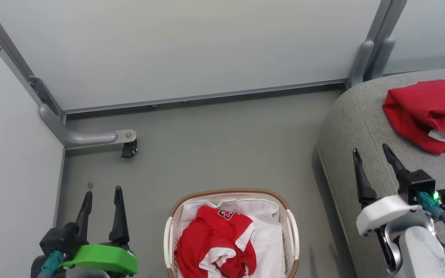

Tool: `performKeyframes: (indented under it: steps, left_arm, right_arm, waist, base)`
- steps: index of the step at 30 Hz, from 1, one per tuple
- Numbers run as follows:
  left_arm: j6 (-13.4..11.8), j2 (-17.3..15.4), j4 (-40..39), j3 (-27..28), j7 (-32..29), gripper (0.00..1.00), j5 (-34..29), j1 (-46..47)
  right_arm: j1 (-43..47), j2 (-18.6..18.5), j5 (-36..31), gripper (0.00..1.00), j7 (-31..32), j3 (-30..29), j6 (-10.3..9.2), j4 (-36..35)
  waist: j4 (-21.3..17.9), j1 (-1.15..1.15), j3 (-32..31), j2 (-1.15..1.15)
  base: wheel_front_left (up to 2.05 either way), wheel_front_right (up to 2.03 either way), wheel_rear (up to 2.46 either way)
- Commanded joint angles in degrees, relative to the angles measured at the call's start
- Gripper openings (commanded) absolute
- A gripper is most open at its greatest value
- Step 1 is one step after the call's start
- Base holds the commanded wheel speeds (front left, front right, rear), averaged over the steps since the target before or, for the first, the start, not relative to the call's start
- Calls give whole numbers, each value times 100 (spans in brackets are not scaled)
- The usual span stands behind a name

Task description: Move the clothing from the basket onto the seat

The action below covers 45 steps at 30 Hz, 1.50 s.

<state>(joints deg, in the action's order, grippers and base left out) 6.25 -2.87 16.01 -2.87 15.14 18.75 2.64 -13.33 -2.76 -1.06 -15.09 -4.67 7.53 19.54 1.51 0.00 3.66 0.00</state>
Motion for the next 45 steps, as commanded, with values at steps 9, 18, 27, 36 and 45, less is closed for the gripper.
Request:
performKeyframes:
  steps: [9,18,27,36,45]
  left_arm:
    - [-58,-5,44,-30,1,100,54,-344]
    - [-60,-5,75,-109,1,100,62,-294]
    - [-37,-6,113,-156,0,100,-32,-263]
    - [-15,-6,133,-231,1,100,-107,-154]
    - [83,-6,580,-680,1,100,-362,715]
  right_arm:
    - [523,-23,246,100,-12,140,-8,-33]
    - [557,-23,261,100,-12,210,-8,-67]
    - [575,-22,224,100,-12,247,-8,-89]
    - [467,-22,203,100,-12,249,-8,-138]
    - [8,-22,61,100,-13,165,-8,-427]
  waist:
    - [-6,0,-174,0]
    - [-42,0,-236,0]
    - [-28,0,-233,0]
    - [-33,0,-83,0]
    - [-192,0,787,0]
  base:
    - [0,0,0]
    - [0,0,0]
    - [0,0,0]
    - [0,0,0]
    - [0,0,0]
